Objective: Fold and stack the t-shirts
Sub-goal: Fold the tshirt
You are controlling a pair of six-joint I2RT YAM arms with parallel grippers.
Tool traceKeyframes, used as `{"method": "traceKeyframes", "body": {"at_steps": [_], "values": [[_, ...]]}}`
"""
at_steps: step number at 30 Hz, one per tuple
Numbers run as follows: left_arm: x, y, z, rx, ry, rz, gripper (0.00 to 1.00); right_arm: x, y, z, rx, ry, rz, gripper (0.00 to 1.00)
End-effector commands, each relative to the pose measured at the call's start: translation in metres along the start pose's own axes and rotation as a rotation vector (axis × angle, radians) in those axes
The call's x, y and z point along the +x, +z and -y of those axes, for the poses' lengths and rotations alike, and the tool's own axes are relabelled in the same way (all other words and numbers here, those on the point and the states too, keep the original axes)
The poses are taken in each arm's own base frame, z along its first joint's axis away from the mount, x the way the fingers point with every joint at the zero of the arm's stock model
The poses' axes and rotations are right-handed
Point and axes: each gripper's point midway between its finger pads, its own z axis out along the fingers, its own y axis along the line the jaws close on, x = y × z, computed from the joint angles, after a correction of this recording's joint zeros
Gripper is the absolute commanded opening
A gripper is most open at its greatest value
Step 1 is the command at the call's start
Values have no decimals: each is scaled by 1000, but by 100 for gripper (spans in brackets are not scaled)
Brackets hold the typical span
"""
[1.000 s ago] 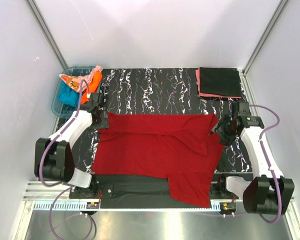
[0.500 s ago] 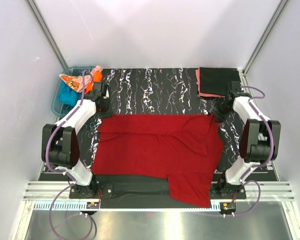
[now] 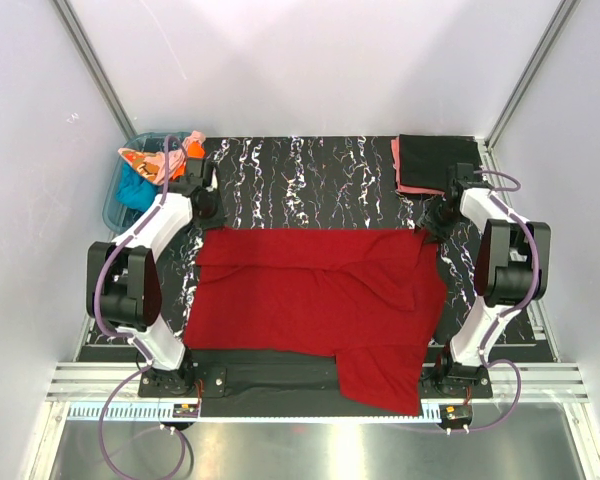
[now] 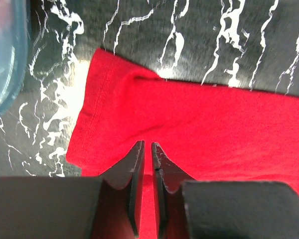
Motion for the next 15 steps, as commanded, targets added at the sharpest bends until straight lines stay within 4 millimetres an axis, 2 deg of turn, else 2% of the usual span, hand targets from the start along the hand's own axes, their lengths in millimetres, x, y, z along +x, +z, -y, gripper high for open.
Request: {"method": "traceKeyframes", "body": {"at_steps": [1,4,5,7,9,12,13,15], "values": [[-22,-4,8,33,-14,47,15,-21,0,2,18,-43,60,48],[-22,-5,3,12,-13,58,15,-22,5,2,14,-53,63,45],[-22,-5,2,8,-14,58,15,-24,6,1,10,-53,69,39],[-22,-5,-1,-4,-18,57,14,-27,8,0,-1,-49,72,33],[-21,-4,-3,-9,-29,56,13,-36,7,-3,-9,-50,86,19],[-22,-5,-4,-8,-45,59,11,-49,2,2,16,-45,105,10],[-22,-4,-4,-6,-46,55,11,-52,-1,4,20,-44,109,4],[-21,-3,-3,-3,-57,52,11,-60,-8,11,33,-35,124,0]]}}
